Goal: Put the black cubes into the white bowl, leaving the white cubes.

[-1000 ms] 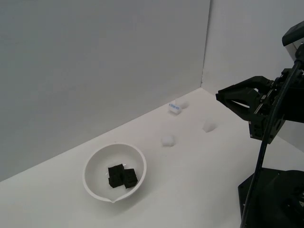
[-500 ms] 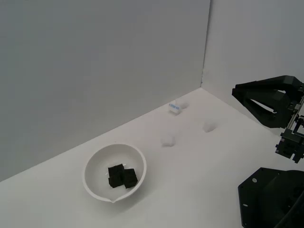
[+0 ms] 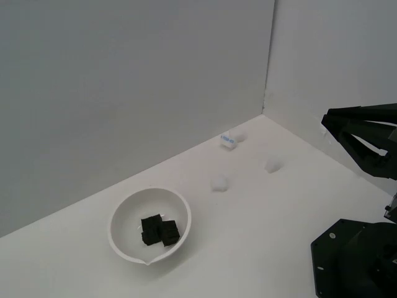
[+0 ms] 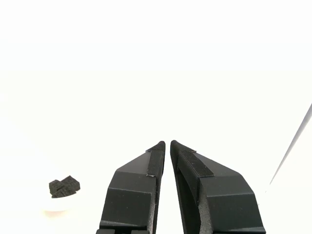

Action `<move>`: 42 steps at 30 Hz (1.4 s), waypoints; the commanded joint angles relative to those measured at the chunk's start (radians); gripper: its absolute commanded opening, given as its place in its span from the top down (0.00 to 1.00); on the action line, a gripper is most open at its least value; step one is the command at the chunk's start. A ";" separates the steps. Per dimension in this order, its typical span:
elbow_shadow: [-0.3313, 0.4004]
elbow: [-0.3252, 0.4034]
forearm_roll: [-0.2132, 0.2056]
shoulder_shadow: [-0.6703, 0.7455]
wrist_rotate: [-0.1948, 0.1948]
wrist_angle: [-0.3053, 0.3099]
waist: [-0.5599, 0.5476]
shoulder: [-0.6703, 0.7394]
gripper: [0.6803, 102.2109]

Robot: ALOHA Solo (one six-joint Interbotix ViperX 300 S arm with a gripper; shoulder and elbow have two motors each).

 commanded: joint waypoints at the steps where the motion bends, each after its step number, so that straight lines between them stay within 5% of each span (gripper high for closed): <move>1: -0.003 -0.005 -0.012 0.020 0.012 0.000 -0.012 0.018 0.98; 42: 0.002 0.000 -0.014 0.021 0.011 -0.008 -0.081 0.020 0.98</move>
